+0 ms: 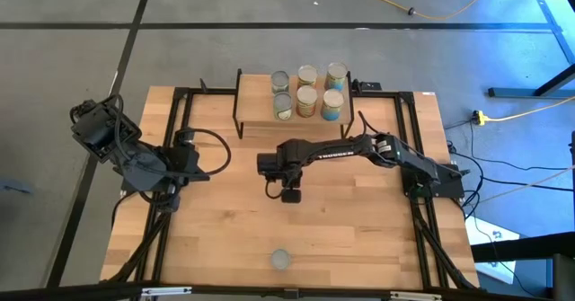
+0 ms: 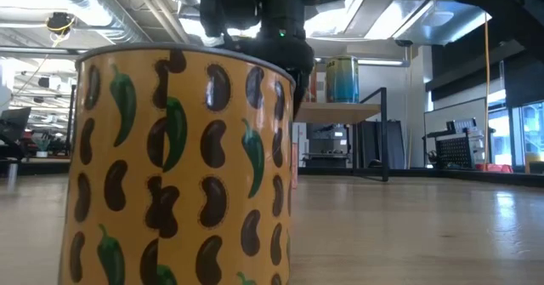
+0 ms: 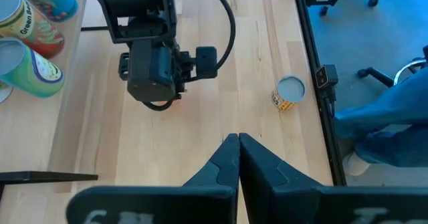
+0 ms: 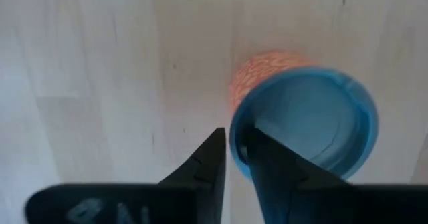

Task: Pick and place cans onto a shelf
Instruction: Move the small canned oranges the shelf

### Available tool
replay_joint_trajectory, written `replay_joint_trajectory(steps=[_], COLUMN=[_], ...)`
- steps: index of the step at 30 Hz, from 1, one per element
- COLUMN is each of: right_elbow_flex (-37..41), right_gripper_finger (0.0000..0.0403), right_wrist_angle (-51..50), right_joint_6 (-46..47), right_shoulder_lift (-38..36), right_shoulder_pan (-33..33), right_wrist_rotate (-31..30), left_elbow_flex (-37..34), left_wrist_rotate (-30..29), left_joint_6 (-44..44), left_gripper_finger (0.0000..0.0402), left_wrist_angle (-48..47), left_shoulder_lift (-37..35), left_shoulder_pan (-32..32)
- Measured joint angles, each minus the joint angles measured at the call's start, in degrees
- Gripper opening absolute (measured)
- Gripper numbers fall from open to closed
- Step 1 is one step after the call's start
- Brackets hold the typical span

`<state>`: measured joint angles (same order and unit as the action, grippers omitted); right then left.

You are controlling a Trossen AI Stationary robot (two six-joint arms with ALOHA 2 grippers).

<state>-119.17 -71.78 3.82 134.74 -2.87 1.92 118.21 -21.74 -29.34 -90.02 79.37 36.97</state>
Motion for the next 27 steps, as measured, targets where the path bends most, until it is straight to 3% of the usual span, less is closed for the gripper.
replay_joint_trajectory(steps=[10,17,23,27], right_elbow_flex=[-0.11,3.86,4.72,3.93], right_gripper_finger=[0.0069,0.0069,0.0015,0.0008], right_wrist_angle=[1.43,5.27,7.33,8.53], right_joint_6=[-2.65,-2.83,-2.94,-3.74], right_shoulder_lift=[-0.01,-0.41,-0.45,-0.26], right_shoulder_pan=[-0.02,0.73,1.23,1.27], right_wrist_rotate=[0.04,0.42,0.80,0.42], left_elbow_flex=[0.00,0.00,0.00,0.00], left_wrist_rotate=[0.00,-0.01,-0.02,-0.02], left_joint_6=[0.00,0.00,-0.02,-0.02], left_gripper_finger=[0.0000,0.0000,0.0000,0.0000], left_wrist_angle=[0.00,0.00,0.00,0.00], left_shoulder_lift=[0.00,0.00,0.00,0.00], left_shoulder_pan=[-0.02,-0.02,0.00,-0.01])
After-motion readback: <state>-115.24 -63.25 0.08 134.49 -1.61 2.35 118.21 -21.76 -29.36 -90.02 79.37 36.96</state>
